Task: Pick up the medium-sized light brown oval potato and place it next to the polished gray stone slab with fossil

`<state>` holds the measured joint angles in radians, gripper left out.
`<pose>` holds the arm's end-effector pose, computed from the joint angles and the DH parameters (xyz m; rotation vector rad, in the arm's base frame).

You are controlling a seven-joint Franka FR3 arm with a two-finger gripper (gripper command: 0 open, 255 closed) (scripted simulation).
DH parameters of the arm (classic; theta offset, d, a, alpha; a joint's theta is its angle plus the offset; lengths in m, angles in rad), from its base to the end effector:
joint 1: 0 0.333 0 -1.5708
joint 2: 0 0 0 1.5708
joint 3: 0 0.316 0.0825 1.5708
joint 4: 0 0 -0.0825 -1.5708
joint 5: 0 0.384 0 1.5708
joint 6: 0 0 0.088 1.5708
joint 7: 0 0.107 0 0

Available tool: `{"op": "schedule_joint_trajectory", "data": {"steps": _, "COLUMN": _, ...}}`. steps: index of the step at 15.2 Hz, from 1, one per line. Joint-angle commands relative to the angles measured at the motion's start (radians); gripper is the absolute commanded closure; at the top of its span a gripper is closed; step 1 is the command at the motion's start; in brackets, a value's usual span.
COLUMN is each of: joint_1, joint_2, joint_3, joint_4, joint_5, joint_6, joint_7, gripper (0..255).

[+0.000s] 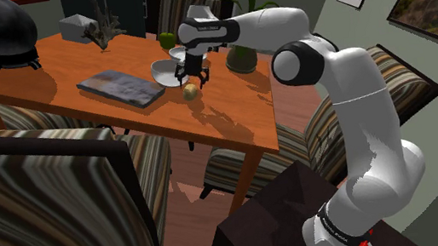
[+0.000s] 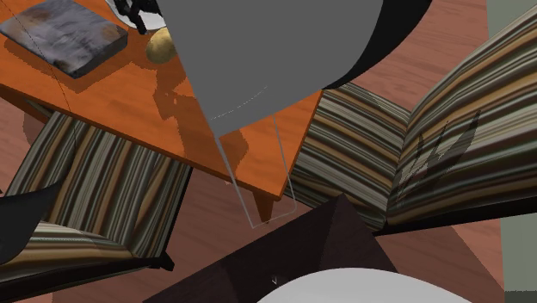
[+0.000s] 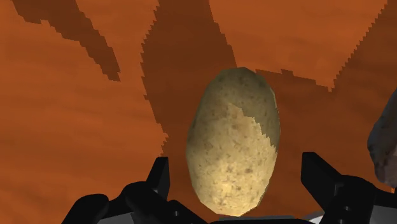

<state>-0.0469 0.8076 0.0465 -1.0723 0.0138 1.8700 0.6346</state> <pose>0.7631 -0.0106 0.3462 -2.9358 0.9946 0.0360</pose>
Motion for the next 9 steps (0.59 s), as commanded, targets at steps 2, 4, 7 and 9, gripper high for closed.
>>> {"op": "schedule_joint_trajectory", "data": {"steps": 2, "joint_1": 0.000, "joint_2": -0.013, "joint_3": 0.000, "joint_4": 0.063, "joint_5": 0.000, "joint_6": -0.076, "joint_7": 0.001, "gripper": 0}}
{"op": "schedule_joint_trajectory", "data": {"steps": 4, "joint_1": 0.000, "joint_2": -0.013, "joint_3": 0.000, "joint_4": 0.063, "joint_5": 0.000, "joint_6": -0.076, "joint_7": 0.001, "gripper": 0}}
{"op": "schedule_joint_trajectory", "data": {"steps": 7, "joint_1": 0.000, "joint_2": -0.013, "joint_3": 0.000, "joint_4": 0.063, "joint_5": 0.000, "joint_6": -0.076, "joint_7": 0.001, "gripper": 0}}
{"op": "schedule_joint_trajectory", "data": {"steps": 9, "joint_1": 0.000, "joint_2": -0.013, "joint_3": 0.000, "joint_4": 0.063, "joint_5": 0.000, "joint_6": -0.076, "joint_7": 0.001, "gripper": 0}}
